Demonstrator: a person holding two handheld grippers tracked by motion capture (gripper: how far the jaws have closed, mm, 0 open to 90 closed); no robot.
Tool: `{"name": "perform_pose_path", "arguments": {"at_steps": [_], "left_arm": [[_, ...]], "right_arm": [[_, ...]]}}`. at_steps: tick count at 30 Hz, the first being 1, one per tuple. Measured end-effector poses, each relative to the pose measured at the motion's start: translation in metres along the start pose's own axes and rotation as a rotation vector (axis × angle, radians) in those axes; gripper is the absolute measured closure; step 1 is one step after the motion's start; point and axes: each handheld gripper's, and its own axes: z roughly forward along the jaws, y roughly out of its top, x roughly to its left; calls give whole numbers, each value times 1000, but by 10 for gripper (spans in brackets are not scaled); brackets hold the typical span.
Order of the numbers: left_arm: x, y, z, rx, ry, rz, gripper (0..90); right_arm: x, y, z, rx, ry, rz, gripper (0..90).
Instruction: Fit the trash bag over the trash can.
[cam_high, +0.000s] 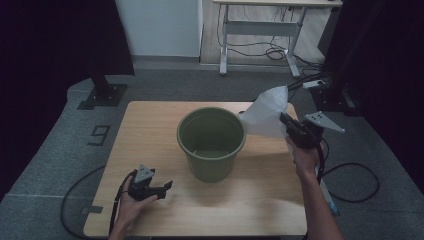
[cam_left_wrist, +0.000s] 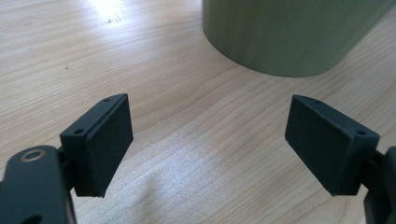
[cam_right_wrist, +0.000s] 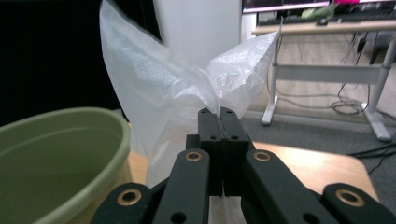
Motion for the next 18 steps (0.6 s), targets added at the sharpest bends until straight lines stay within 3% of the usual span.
{"name": "perform_pose_path", "arguments": {"at_steps": [12,18], "left_arm": [[0,0,-1,-3,1,-5,152],[-1,0,0,-1,1,-4,152]], "right_arm": [[15,20,-16,-67,17,-34,887],[28,27,-26,-112,55,-51,887]]}}
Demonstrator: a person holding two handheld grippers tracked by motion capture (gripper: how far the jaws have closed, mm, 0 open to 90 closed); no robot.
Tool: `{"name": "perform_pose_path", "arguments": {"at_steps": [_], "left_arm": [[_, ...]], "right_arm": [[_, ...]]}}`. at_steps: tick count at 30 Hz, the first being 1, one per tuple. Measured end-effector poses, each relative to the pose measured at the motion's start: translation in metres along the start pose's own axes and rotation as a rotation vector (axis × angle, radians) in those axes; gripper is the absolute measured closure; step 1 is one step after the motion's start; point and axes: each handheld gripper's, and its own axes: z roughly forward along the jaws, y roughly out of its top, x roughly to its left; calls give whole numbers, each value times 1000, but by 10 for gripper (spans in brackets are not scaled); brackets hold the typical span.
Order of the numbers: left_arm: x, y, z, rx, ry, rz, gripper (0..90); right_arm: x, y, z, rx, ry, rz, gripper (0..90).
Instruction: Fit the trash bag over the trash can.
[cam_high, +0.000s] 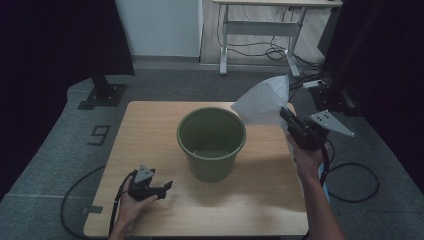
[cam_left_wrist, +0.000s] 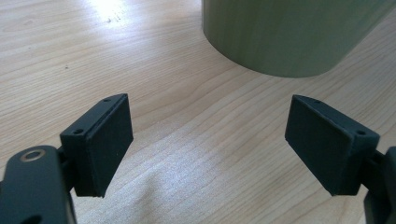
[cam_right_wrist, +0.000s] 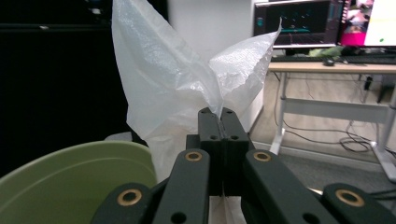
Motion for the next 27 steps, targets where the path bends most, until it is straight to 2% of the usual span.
{"name": "perform_pose_path", "arguments": {"at_steps": [10,19,21,27], "left_arm": [[0,0,0,3,2,0,151],[0,0,1,7,2,0,152],[0,0,2,9,1,-1,152],[1,0,2,14,3,-2,152]], "right_arm": [[21,5,-5,-26,64,-25,887],[31,0,-8,-40,95,-26,887],[34,2,-8,-42,115,-18,887],[39,0,-6,-32,143,-22,887]]}}
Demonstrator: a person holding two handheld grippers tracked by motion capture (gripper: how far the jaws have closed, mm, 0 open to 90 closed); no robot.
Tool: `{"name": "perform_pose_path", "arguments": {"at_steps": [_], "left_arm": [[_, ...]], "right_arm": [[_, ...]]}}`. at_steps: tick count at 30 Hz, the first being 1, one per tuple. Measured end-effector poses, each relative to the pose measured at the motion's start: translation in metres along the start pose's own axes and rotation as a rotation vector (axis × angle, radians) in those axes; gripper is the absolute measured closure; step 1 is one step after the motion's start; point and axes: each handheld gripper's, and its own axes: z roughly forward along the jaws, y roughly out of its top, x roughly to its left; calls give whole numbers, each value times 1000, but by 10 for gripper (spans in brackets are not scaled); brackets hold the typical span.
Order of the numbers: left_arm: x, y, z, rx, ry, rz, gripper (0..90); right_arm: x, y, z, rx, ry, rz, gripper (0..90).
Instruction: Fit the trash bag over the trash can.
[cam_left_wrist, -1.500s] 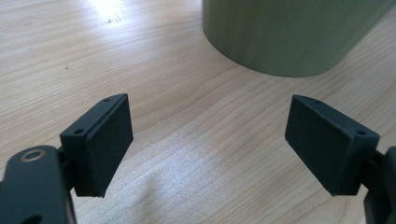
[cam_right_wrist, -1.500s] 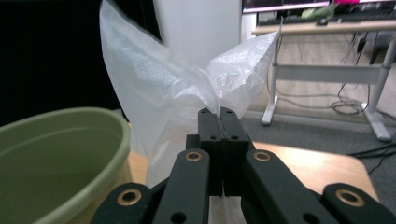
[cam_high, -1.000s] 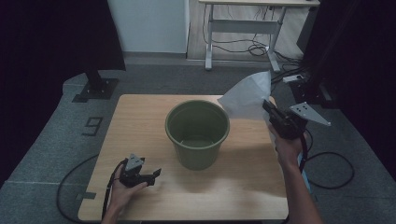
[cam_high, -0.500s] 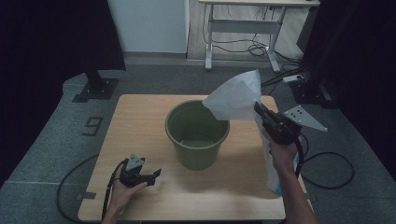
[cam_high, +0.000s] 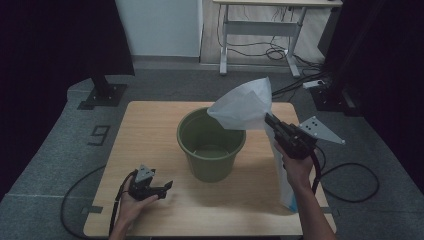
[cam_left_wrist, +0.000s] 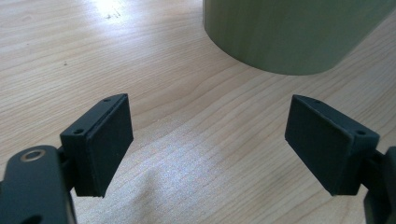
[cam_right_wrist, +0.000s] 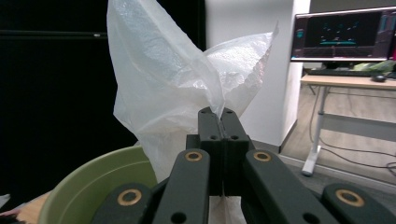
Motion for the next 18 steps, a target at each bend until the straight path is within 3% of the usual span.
{"name": "perform_pose_path", "arguments": {"at_steps": [18], "left_arm": [[0,-1,0,7,-5,2,152]], "right_arm": [[21,-44,34,146,96,17,886]]}}
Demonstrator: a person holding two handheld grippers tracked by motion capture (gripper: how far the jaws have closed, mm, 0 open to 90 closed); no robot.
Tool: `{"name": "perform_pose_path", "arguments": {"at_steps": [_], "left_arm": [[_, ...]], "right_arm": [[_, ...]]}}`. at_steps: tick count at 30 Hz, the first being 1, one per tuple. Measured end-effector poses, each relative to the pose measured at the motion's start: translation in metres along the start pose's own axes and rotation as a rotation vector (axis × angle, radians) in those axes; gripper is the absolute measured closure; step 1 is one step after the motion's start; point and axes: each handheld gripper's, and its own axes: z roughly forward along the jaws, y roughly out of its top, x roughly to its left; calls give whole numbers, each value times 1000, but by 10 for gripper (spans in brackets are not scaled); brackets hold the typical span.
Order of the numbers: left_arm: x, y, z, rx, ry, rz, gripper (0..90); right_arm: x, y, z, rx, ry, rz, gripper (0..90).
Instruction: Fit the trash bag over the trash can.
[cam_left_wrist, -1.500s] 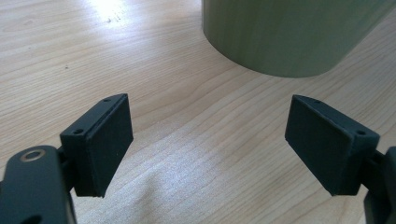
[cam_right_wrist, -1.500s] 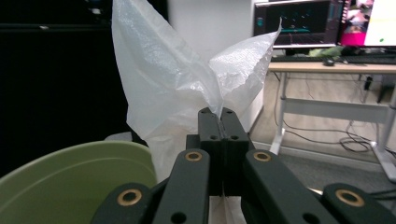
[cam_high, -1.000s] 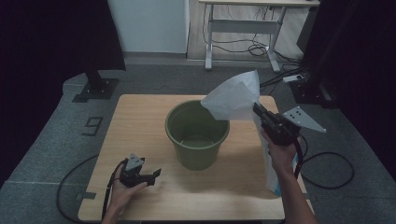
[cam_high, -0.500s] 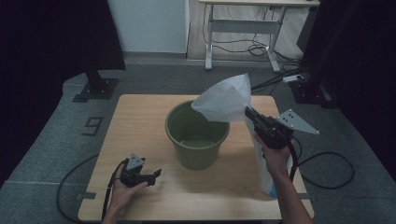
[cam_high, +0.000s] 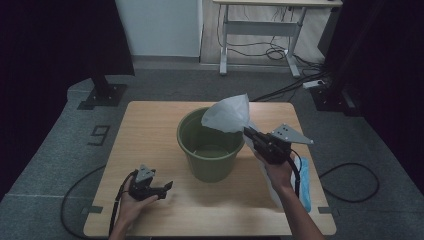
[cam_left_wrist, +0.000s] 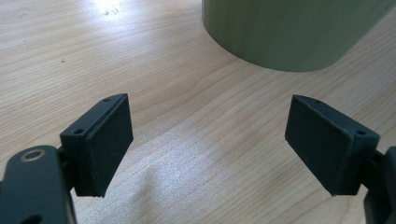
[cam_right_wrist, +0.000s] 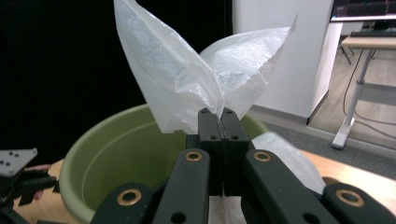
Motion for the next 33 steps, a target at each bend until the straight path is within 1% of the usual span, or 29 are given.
{"name": "perform_pose_path", "arguments": {"at_steps": [3,7,8,9,11,16,18,19,22,23,24,25,26,27,28,29,30,31,32,33], "left_arm": [[0,0,0,1,-1,-2,152],[0,0,1,3,-4,0,152],[0,0,1,5,-4,1,152],[0,0,1,7,-5,2,152],[0,0,1,8,-6,2,152],[-1,-1,1,10,-4,4,151],[-1,-1,1,10,-4,3,151],[-1,-1,1,11,-5,5,151],[-1,-1,0,7,-3,3,152],[0,-1,0,6,-2,1,152],[0,-1,0,6,-2,1,151],[0,-1,0,6,-3,1,151],[0,-1,0,6,-2,1,152],[0,-1,0,7,-2,1,152],[0,-1,0,7,-3,2,152],[0,-1,0,7,-1,3,152],[0,-1,0,7,-1,3,152],[-1,-2,0,7,-3,1,152],[-1,-2,0,10,-4,4,151],[-2,-2,1,10,-6,3,151]], "right_arm": [[1,-8,6,21,17,9,886],[2,-14,11,36,33,13,886],[4,-17,14,48,48,12,886],[5,-18,15,54,54,6,886],[6,-19,15,58,58,3,885],[11,-25,20,87,79,0,880],[12,-26,21,89,81,-5,869],[12,-29,23,96,89,-10,819],[11,-30,23,100,93,-10,801],[12,-30,22,98,101,-14,769],[12,-30,22,98,101,-14,769],[12,-30,21,96,103,-18,747],[13,-28,19,99,110,-29,685],[13,-28,19,99,110,-29,685],[13,-28,17,99,111,-32,637],[16,-27,12,91,87,-52,515],[17,-26,10,89,77,-55,466],[17,-26,10,89,77,-55,466],[19,-25,8,85,76,-56,417],[20,-25,6,81,75,-58,390]]}}
